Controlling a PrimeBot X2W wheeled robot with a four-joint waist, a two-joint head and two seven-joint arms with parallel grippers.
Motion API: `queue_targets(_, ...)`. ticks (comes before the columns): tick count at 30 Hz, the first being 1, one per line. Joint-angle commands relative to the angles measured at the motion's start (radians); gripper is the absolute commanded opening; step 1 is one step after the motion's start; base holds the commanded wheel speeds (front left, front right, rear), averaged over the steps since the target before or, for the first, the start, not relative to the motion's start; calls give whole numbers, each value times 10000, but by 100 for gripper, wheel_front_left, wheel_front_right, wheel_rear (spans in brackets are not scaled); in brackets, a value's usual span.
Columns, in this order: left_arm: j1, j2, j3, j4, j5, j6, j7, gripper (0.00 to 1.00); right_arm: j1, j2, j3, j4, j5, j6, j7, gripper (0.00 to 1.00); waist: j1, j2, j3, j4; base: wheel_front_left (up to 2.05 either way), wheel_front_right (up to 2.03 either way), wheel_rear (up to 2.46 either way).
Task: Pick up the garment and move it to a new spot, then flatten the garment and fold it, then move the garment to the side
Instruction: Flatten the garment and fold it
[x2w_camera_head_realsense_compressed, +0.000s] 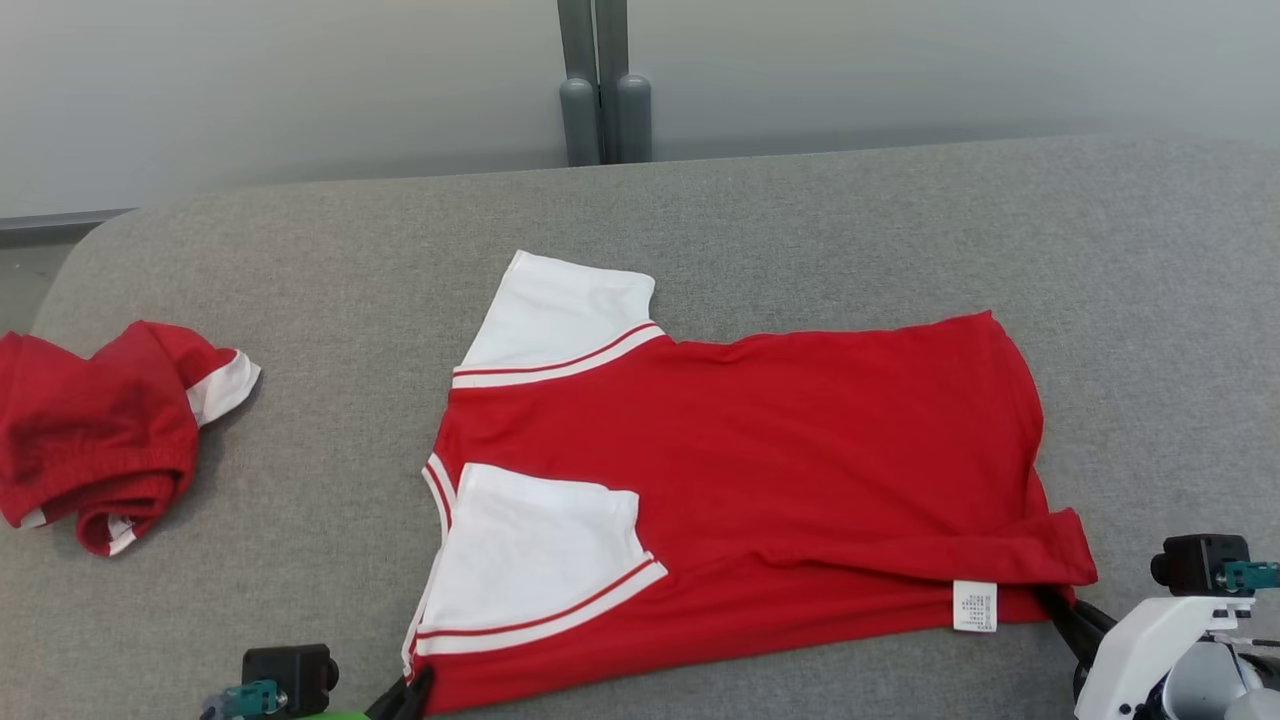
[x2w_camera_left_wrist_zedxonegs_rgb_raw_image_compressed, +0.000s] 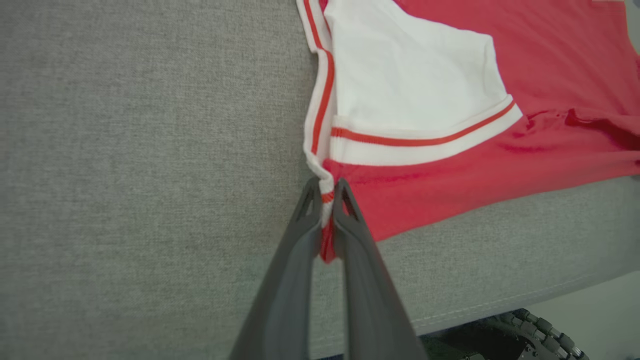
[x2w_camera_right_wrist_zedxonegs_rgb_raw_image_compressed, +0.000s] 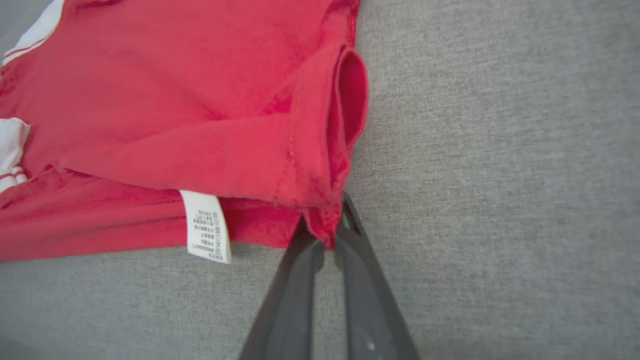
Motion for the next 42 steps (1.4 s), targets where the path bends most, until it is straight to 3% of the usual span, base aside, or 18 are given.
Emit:
queue_targets(1,178,140,46,-108,-28,99,85,0,259,11,-165,-79,-17,-16,171,4,0,0,-11,-5,0,0,0)
queue_targets(2,218,163,49,-155,-55,146,158,49,332,61,-273,-168,-74,-16,270,71,0,0,-35,-14,0,0,0)
queue_targets(3,255,181,49,-197,-75,172,203,100,384,112,-382,-258,-122,-16,321,100,0,0,-52,-24,0,0,0)
queue_targets(13,-22,432,220,-750,224,380,55,100,779,550,-1395,-1423,-887,-9,797,100,0,0,-191,-141,0,0,0)
queue_targets(20,-1013,613,241,-1008,698,164,-227,100,807,755,-2026,-2232,-1154,-9,966,100,0,0,-99,-178,0,0,0)
queue_targets(29,-3582,926,122,-565,1017,-618,425,100,-545,938,-2280,-2879,-1602,-9,474,100,0,0,983,-572,0,0,0)
queue_targets(42,-7923,918,-213,1658,613,-2132,2251,100,-3863,1209,-1810,-1045,-1813,-9,264,100,0,0,2941,-1206,0,0,0)
